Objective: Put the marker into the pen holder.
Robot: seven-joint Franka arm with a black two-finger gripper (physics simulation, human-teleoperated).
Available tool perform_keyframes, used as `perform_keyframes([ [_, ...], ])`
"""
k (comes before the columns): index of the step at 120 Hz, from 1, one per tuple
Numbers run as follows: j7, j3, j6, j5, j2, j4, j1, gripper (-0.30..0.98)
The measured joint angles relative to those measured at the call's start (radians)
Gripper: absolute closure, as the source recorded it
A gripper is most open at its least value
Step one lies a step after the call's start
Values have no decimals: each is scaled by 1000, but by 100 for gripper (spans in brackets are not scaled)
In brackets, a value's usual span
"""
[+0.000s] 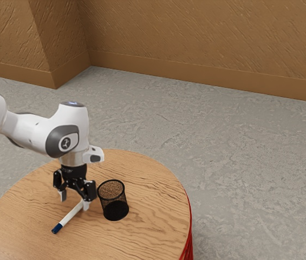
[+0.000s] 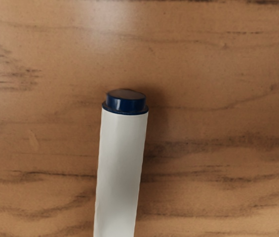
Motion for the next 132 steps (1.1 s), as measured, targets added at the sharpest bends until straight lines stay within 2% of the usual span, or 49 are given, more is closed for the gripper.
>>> perform_keyframes([
  [50, 75, 31, 22, -38, 71, 15, 34, 1],
  [73, 102, 32, 22, -34, 58, 18, 32, 32],
  [87, 114, 33, 23, -33, 54, 17, 32, 45],
  [105, 126, 32, 23, -33, 55, 17, 31, 53],
  [132, 139, 31, 25, -39, 65, 17, 31, 57],
])
